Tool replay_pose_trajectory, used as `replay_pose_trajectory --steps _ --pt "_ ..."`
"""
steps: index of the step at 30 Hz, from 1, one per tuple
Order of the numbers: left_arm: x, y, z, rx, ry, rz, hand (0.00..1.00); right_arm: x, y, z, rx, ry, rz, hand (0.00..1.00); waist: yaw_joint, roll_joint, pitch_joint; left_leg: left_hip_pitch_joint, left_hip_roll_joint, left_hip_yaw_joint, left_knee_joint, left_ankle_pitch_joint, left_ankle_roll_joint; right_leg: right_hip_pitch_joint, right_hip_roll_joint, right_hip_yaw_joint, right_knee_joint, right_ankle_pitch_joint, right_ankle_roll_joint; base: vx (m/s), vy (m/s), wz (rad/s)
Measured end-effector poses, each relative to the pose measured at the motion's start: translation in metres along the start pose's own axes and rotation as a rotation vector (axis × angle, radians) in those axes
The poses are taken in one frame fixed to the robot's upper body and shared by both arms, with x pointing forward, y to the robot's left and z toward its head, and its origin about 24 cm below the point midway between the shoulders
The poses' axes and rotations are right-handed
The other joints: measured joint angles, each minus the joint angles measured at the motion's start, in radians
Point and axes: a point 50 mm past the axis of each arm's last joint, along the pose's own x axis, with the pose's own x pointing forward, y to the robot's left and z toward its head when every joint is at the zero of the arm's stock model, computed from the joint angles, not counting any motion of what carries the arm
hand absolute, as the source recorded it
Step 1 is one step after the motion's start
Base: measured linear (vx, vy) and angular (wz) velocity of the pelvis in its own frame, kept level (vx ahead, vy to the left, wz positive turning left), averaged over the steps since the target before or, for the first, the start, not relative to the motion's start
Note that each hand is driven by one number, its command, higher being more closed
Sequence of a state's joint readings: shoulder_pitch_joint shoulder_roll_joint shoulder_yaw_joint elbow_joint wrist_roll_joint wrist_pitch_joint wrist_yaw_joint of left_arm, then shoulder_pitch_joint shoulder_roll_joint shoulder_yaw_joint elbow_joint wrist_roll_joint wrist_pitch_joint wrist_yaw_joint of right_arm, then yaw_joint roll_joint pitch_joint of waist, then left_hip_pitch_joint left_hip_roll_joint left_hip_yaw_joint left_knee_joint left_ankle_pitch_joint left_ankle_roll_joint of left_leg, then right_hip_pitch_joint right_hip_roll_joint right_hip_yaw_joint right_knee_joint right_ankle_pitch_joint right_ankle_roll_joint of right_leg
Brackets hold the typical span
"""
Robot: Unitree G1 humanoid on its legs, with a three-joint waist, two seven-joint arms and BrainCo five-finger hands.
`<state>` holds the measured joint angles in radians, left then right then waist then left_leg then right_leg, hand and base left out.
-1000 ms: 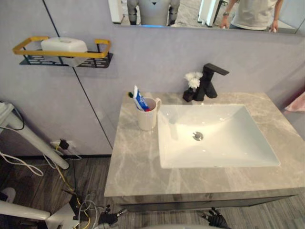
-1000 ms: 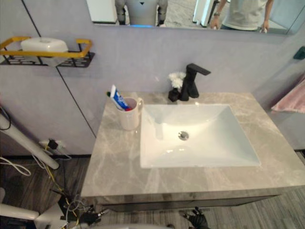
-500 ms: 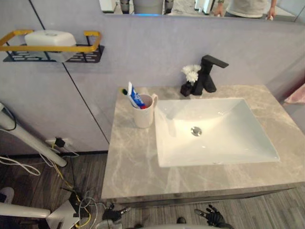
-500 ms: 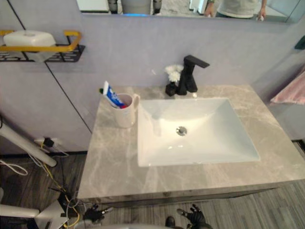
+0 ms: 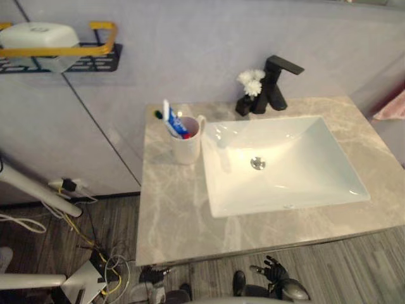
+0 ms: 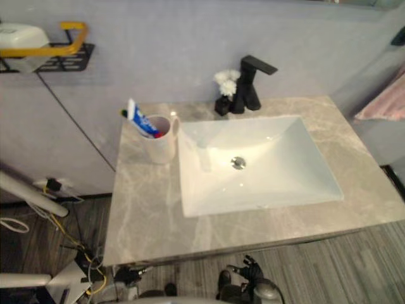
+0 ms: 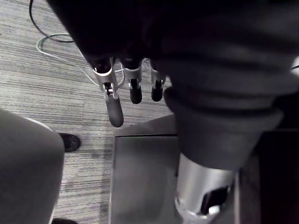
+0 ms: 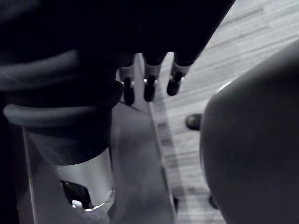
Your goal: Organize washtable
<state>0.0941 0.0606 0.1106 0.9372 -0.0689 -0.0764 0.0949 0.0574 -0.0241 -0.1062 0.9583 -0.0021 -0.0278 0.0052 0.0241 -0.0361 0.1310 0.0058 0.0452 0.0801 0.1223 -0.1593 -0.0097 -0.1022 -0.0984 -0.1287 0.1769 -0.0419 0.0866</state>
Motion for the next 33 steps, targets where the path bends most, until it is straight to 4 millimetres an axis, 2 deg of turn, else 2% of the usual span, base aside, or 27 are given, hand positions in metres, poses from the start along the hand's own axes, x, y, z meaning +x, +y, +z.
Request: replay_pose_trajectory --steps 1,3,4,5,7,9,10,11,12,13,14,15,17,18,20,21,22,23,24,25,26,27,29,31,32,33 --pt "0.0 0.001 0.002 0.002 -0.009 0.001 0.0 0.0 0.003 0.0 0.0 -0.003 0.008 0.0 -0.003 -0.013 -0.003 -0.015 -0.005 -0.024 0.018 0.0 0.0 -0.03 -0.005 0.003 0.144 -0.091 -0.004 -0.06 -0.052 0.65" --pt "0.001 0.001 0.004 0.002 -0.013 0.003 0.0 -0.002 0.002 -0.006 0.004 0.014 0.004 0.0 -0.005 -0.028 -0.012 -0.034 -0.018 -0.072 0.034 0.0 0.0 -0.023 -0.007 0.004 0.234 -0.157 0.0 -0.02 -0.167 0.82" --pt "0.0 -0.001 0.005 -0.002 -0.022 -0.004 0.0 -0.004 0.0 -0.012 0.007 0.027 -0.001 0.0 0.019 -0.042 -0.021 -0.065 -0.039 -0.1 0.044 0.006 -0.01 -0.025 -0.008 0.04 0.223 -0.192 -0.01 -0.03 -0.177 0.68" --pt "0.001 -0.003 0.007 -0.002 -0.027 -0.008 0.0 -0.003 0.0 -0.01 0.007 0.024 -0.003 0.0 0.025 -0.048 -0.027 -0.075 -0.043 -0.112 0.047 0.011 -0.016 -0.026 -0.004 0.057 0.218 -0.198 -0.014 -0.07 -0.128 0.74" --pt "0.0 -0.011 0.01 0.002 -0.041 -0.032 0.0 -0.003 -0.002 -0.008 0.011 0.012 -0.007 0.0 0.04 -0.017 -0.013 -0.11 -0.06 -0.17 0.055 0.037 -0.032 -0.028 0.011 0.122 0.222 -0.229 -0.034 -0.09 -0.114 0.78" --pt "0.001 -0.019 0.014 0.013 -0.056 -0.056 0.0 -0.003 -0.005 -0.008 0.024 0.013 -0.017 0.0 0.043 -0.002 -0.008 -0.15 -0.069 -0.221 0.076 0.064 -0.049 -0.027 0.016 0.129 0.222 -0.247 -0.053 -0.1 -0.125 0.92" --pt "0.001 -0.022 0.016 0.011 -0.062 -0.062 0.0 -0.003 -0.005 -0.008 0.03 0.013 -0.017 0.0 0.044 0.002 -0.005 -0.155 -0.067 -0.229 0.079 0.072 -0.053 -0.027 0.019 0.12 0.221 -0.249 -0.056 -0.13 -0.149 1.15" --pt "0.001 -0.026 0.019 0.015 -0.073 -0.071 0.0 -0.002 -0.006 -0.006 0.041 0.009 -0.023 0.0 0.041 0.009 0.003 -0.182 -0.066 -0.227 0.086 0.101 -0.085 -0.022 0.007 0.066 0.22 -0.256 -0.068 -0.18 -0.109 1.28" --pt "0.001 -0.028 0.021 0.02 -0.081 -0.069 0.0 -0.002 -0.006 -0.005 0.05 0.007 -0.026 0.0 0.019 -0.004 0.008 -0.204 -0.054 -0.174 0.072 0.137 -0.116 -0.02 -0.017 -0.004 0.218 -0.253 -0.076 -0.19 -0.094 1.41" --pt "0.001 -0.03 0.023 0.016 -0.087 -0.072 0.0 -0.001 -0.007 -0.004 0.057 0.005 -0.03 0.0 0.006 0.0 0.012 -0.221 -0.039 -0.095 0.111 0.13 -0.112 -0.014 -0.024 -0.043 0.217 -0.253 -0.076 -0.2 -0.073 1.51" --pt "0.0 -0.036 0.024 0.005 -0.094 -0.085 0.0 -0.002 -0.009 -0.004 0.063 0.008 -0.04 0.0 -0.013 0.009 0.016 -0.24 -0.003 0.015 0.222 0.096 -0.062 0.002 -0.034 -0.102 0.224 -0.252 -0.079 -0.17 -0.04 1.14" --pt "-0.001 -0.039 0.023 -0.001 -0.096 -0.092 0.0 -0.003 -0.011 -0.005 0.065 0.005 -0.045 0.0 -0.008 0.009 0.016 -0.235 0.011 0.049 0.282 0.069 -0.028 0.004 -0.047 -0.131 0.241 -0.253 -0.082 -0.17 -0.018 1.04" --pt "-0.003 -0.044 0.023 0.016 -0.1 -0.109 0.0 -0.005 -0.012 -0.005 0.069 -0.013 -0.05 0.0 -0.011 0.005 0.014 -0.216 0.033 0.062 0.351 0.032 -0.037 -0.004 -0.078 -0.175 0.252 -0.254 -0.083 -0.21 0.096 0.66" --pt "-0.003 -0.045 0.023 0.037 -0.1 -0.113 0.0 -0.005 -0.013 -0.002 0.07 -0.026 -0.052 0.0 -0.015 0.01 0.013 -0.181 0.066 0.064 0.356 0.007 -0.046 -0.009 -0.093 -0.2 0.254 -0.248 -0.077 -0.2 0.176 0.66" --pt "-0.003 -0.046 0.019 0.065 -0.084 -0.119 0.0 -0.005 -0.013 -0.003 0.075 -0.021 -0.052 0.0 -0.028 0.019 0.008 -0.142 0.098 0.067 0.323 -0.012 -0.067 -0.009 -0.106 -0.234 0.254 -0.237 -0.059 -0.12 0.202 0.66" --pt "-0.003 -0.046 0.017 0.086 -0.077 -0.126 0.0 -0.005 -0.014 -0.003 0.074 -0.018 -0.055 0.0 -0.036 0.037 0.001 -0.116 0.097 0.082 0.248 -0.029 -0.076 -0.008 -0.109 -0.249 0.249 -0.225 -0.036 -0.11 0.273 0.63" --pt "-0.002 -0.044 0.014 0.123 -0.065 -0.127 0.0 -0.004 -0.014 -0.003 0.072 -0.014 -0.054 0.0 -0.04 0.025 -0.006 -0.092 0.079 0.102 0.149 -0.022 -0.068 -0.006 -0.107 -0.256 0.217 -0.203 -0.018 -0.1 0.246 0.51" --pt "-0.001 -0.042 0.014 0.15 -0.065 -0.128 0.0 -0.004 -0.011 -0.004 0.076 -0.005 -0.048 0.0 -0.036 0.016 -0.012 -0.088 0.066 0.1 0.113 0.002 -0.065 -0.005 -0.11 -0.256 0.189 -0.184 -0.017 -0.08 0.229 0.43" --pt "0.0 -0.032 0.013 0.191 -0.063 -0.114 0.0 -0.004 -0.007 -0.007 0.085 0.003 -0.037 0.0 -0.036 0.008 -0.021 -0.063 0.037 0.084 0.031 0.057 -0.046 0.026 -0.107 -0.265 0.104 -0.13 -0.006 -0.07 0.186 0.36" --pt "0.001 -0.029 0.014 0.211 -0.066 -0.11 0.0 -0.004 -0.006 -0.009 0.086 0.007 -0.036 0.0 -0.037 0.001 -0.027 -0.051 0.022 0.069 -0.003 0.078 -0.037 0.047 -0.108 -0.275 0.063 -0.109 0.003 -0.05 0.16 0.38" --pt "0.001 -0.028 0.014 0.22 -0.067 -0.11 0.0 -0.005 -0.006 -0.01 0.086 0.014 -0.036 0.0 -0.037 0.006 -0.028 -0.046 0.012 0.061 -0.02 0.089 -0.03 0.056 -0.111 -0.281 0.045 -0.096 0.003 -0.03 0.127 0.37" --pt "0.001 -0.026 0.013 0.228 -0.065 -0.107 0.0 -0.004 -0.007 -0.013 0.084 0.028 -0.038 0.0 -0.036 0.001 -0.034 -0.036 -0.006 0.052 -0.049 0.107 -0.019 0.068 -0.118 -0.281 0.026 -0.084 0.014 -0.04 0.156 0.37" --pt "0.0 -0.022 0.008 0.235 -0.043 -0.101 0.0 -0.003 -0.007 -0.011 0.077 0.028 -0.034 0.0 -0.035 -0.001 -0.036 -0.027 -0.035 0.03 -0.077 0.124 -0.003 0.069 -0.142 -0.285 0.035 -0.084 0.022 -0.04 0.165 0.36" --pt "-0.001 -0.02 0.001 0.238 -0.021 -0.098 0.0 -0.002 -0.006 -0.008 0.057 0.022 -0.028 0.0 -0.037 -0.002 -0.035 -0.038 -0.072 -0.003 -0.068 0.12 0.007 0.065 -0.185 -0.307 0.077 -0.105 0.048 -0.01 0.127 0.45" --pt "-0.001 -0.02 0.001 0.238 -0.021 -0.098 0.0 -0.002 -0.006 -0.008 0.048 0.023 -0.028 0.0 -0.037 -0.003 -0.035 -0.043 -0.086 -0.016 -0.062 0.118 0.012 0.064 -0.192 -0.305 0.091 -0.118 0.051 0.0 0.05 0.78" --pt "-0.001 -0.021 0.002 0.237 -0.022 -0.1 0.0 -0.002 -0.005 -0.009 0.031 0.026 -0.025 0.0 -0.044 -0.006 -0.033 -0.059 -0.096 -0.061 -0.042 0.113 0.02 0.057 -0.172 -0.238 0.117 -0.168 0.041 -0.02 -0.005 0.88"
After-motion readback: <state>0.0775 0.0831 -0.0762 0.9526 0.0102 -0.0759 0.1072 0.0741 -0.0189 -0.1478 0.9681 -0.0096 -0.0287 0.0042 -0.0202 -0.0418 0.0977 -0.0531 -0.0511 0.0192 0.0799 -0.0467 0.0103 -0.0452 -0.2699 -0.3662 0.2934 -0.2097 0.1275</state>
